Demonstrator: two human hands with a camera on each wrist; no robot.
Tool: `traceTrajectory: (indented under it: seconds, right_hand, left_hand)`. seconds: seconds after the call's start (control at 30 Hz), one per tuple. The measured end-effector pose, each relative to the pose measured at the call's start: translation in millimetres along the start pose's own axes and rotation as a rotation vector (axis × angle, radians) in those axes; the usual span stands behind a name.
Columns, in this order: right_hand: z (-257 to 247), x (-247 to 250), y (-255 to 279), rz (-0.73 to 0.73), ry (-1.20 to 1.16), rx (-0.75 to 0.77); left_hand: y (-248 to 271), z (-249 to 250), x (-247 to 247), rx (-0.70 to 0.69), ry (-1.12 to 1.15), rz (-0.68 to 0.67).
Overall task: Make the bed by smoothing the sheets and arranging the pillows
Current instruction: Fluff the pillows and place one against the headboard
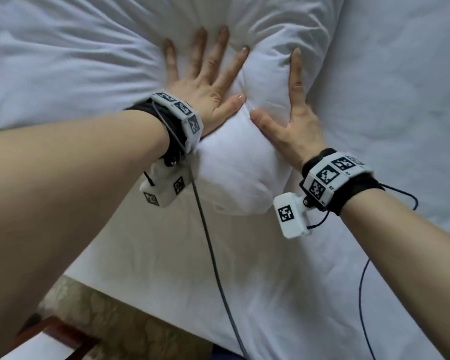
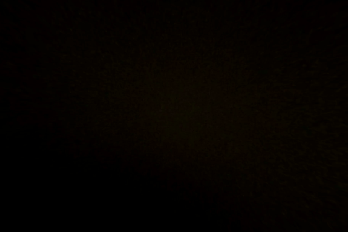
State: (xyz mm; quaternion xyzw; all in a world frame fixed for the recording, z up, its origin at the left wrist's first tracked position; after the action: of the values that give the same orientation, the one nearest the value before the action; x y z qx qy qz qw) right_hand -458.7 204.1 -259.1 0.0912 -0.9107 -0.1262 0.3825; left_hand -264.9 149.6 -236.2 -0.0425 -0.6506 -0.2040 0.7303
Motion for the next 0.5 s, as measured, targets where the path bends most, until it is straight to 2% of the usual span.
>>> traceTrajectory:
  seconds: [0.17,0.33,0.5]
  right_hand:
    - [-12,13,-6,-0.034,0.071,-0.125]
    - [-22,3,-13,0.117,0.115,-0.256]
    - [-21,7,-15,0.206,0.152,-0.284]
  left_hand:
    - [-2,0,6,0.037,0.0,-0.072]
    - [2,4,14,0.052,0.004,-0.126]
    - [2,11,13,0.067,-0.002,-0.132]
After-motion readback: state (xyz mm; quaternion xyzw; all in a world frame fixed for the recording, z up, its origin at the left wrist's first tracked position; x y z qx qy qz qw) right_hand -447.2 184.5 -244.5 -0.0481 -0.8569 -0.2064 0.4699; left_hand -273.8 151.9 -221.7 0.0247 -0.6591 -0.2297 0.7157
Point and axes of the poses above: each hand's wrist, its own y-axis away from the middle knuckle, its own x-axis out of the back of the hand, z = x × y, the point moved 1 cm from there along -y, towards the middle knuckle, and after that the axes turned 15 degrees about y, right-handed, at the moved point
